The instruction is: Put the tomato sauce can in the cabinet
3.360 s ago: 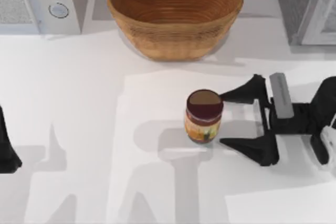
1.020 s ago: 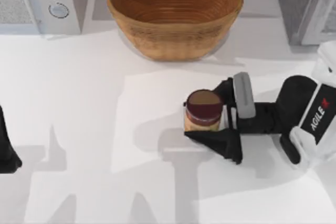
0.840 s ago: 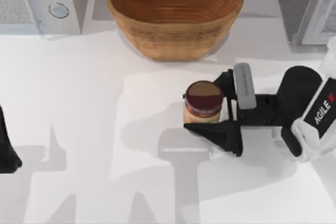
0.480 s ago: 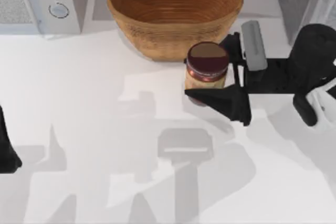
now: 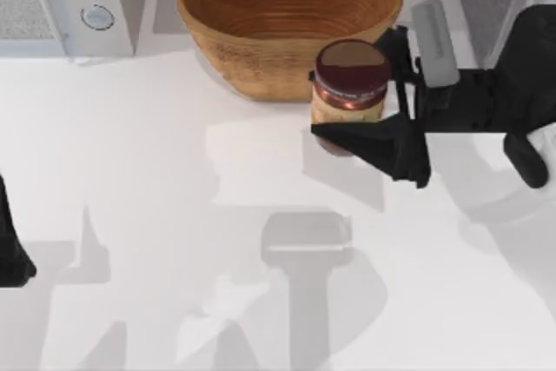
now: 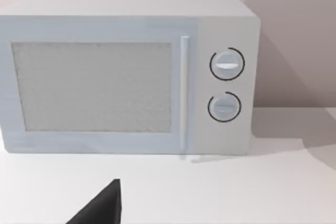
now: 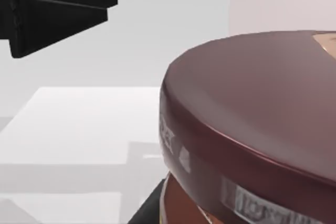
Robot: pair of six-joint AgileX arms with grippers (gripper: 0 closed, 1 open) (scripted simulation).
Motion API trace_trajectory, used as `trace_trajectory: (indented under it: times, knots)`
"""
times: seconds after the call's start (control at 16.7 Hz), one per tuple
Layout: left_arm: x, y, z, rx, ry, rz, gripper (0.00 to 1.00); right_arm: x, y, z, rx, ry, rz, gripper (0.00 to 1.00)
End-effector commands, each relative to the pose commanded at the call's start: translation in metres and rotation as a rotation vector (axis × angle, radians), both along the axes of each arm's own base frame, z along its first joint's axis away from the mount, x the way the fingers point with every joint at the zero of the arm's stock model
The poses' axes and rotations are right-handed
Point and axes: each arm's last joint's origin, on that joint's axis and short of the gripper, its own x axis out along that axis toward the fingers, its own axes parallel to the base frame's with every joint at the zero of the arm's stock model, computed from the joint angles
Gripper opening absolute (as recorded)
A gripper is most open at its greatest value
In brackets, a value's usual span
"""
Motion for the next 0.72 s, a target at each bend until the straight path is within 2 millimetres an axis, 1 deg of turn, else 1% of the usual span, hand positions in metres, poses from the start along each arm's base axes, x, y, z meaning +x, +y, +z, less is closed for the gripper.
trace_trajectory:
  times: [0.12, 0.24, 0.42, 0.6, 0.72]
  knots:
    - [0.000, 0.000, 0.000, 0.000, 0.000, 0.000, 1.00, 0.001, 0.000, 0.000, 0.002, -0.003, 0.000, 0.00]
    - [0.000, 0.000, 0.000, 0.000, 0.000, 0.000, 1.00, -0.002, -0.003, 0.006, 0.000, 0.006, -0.024, 0.00]
    - [0.000, 0.000, 0.000, 0.000, 0.000, 0.000, 1.00, -0.013, -0.019, 0.027, -0.002, 0.031, -0.128, 0.00]
    - [0.000, 0.000, 0.000, 0.000, 0.000, 0.000, 1.00, -0.037, -0.045, 0.057, 0.000, 0.053, -0.304, 0.00]
    - [0.000, 0.000, 0.000, 0.000, 0.000, 0.000, 1.00, -0.062, -0.065, 0.076, 0.005, 0.061, -0.451, 0.00]
